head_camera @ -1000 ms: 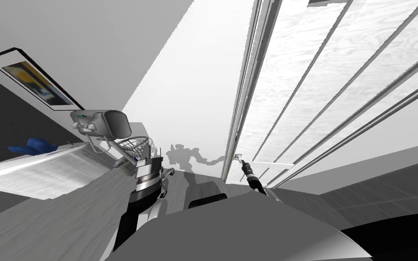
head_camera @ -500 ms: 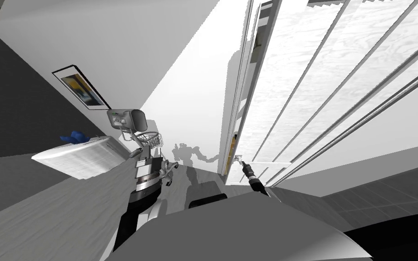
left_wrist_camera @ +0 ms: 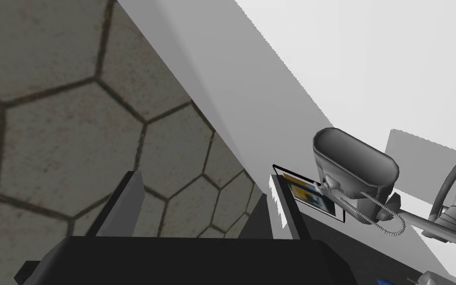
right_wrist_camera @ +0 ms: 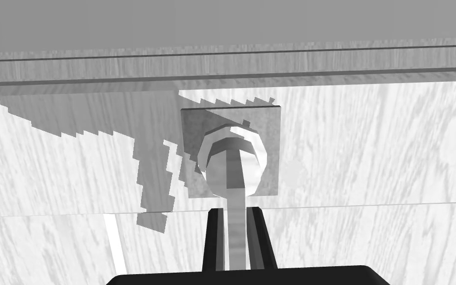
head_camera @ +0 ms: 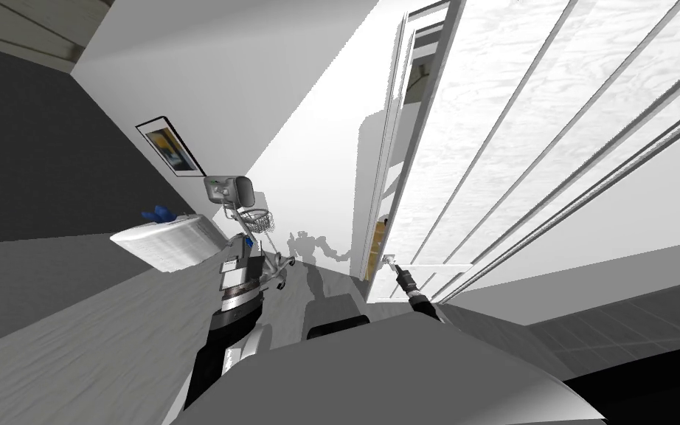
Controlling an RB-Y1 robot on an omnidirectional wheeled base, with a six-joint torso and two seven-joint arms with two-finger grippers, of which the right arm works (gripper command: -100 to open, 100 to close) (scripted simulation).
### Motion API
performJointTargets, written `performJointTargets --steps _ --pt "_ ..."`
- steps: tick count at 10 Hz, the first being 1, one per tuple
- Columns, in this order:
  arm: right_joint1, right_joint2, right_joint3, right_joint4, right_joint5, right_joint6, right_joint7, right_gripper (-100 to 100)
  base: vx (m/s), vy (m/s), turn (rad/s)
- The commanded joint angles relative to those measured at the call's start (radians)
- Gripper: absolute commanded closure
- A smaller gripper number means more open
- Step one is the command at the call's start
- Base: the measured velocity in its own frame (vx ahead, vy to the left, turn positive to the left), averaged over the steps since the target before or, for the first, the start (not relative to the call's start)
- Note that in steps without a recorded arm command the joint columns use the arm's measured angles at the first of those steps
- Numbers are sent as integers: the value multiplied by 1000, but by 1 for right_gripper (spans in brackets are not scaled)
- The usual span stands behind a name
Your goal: Pull the door open
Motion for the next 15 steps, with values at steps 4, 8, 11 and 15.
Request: performJointTargets --steps 4,8,11,15 --pt "57 -44 34 -12 12 -60 -47 100 -193 -39 118" --pt "71 -55 51 11 17 -103 -63 100 -168 -59 138" --pt "94 -73 65 17 20 -141 -80 100 -220 -63 152" --pt "104 -79 82 35 26 -176 -91 100 -174 -45 112"
